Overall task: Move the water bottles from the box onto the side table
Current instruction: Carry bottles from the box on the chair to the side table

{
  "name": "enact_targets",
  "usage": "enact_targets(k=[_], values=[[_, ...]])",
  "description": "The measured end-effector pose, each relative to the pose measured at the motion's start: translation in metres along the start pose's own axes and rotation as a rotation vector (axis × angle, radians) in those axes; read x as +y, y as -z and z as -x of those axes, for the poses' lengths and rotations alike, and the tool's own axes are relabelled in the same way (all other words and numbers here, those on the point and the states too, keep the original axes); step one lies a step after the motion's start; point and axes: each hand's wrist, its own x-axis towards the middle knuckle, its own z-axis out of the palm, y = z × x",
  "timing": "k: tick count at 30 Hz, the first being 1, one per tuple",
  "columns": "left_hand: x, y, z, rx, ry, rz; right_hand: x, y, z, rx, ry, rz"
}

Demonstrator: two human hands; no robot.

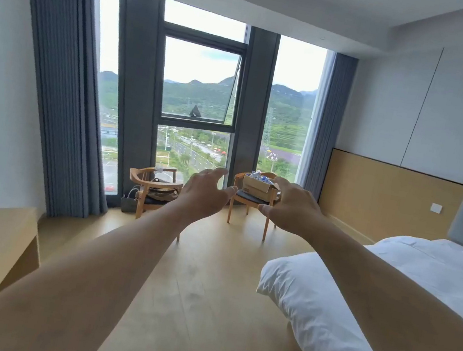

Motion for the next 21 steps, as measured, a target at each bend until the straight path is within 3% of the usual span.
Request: enact_targets(k=[14,21], values=[[-0.124,-0.088,-0.254,-0.066,0.021,0.014,0.030,-0.117,-0.256,-0.034,-0.066,0.030],[-0.168,-0.160,-0.406,-0.031,0.013,0.007,0.093,-0.166,-0.419,0.015,-0.042,-0.014]])
